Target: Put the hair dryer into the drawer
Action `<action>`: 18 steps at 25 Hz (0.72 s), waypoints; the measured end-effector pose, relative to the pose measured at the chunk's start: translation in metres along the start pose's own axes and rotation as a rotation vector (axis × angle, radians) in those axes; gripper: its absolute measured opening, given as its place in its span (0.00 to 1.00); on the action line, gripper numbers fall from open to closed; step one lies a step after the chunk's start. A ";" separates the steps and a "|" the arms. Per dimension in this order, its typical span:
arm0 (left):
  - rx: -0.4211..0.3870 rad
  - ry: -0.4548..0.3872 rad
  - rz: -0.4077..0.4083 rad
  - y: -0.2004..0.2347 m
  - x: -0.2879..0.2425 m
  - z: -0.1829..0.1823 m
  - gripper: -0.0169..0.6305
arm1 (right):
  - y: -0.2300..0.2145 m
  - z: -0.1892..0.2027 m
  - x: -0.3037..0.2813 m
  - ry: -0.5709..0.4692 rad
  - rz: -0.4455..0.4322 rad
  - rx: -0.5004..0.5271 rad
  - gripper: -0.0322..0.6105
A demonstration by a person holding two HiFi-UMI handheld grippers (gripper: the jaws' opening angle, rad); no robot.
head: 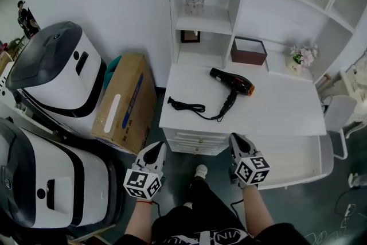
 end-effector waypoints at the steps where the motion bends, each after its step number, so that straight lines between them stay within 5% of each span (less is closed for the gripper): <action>1: -0.003 0.002 0.002 0.005 -0.009 -0.003 0.03 | -0.004 -0.003 -0.010 0.003 0.007 -0.002 0.06; 18: -0.054 0.131 0.084 0.041 -0.154 -0.010 0.03 | -0.101 -0.021 -0.129 0.155 0.186 -0.127 0.07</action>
Point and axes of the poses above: the fingertips, and each gripper's own axes: x backward along the fingers, y to its left, z out of its underside, the point moved 7 cm from there along x, backward along the fingers, and after that the axes turned 2 degrees about -y, right-handed, at the moved point
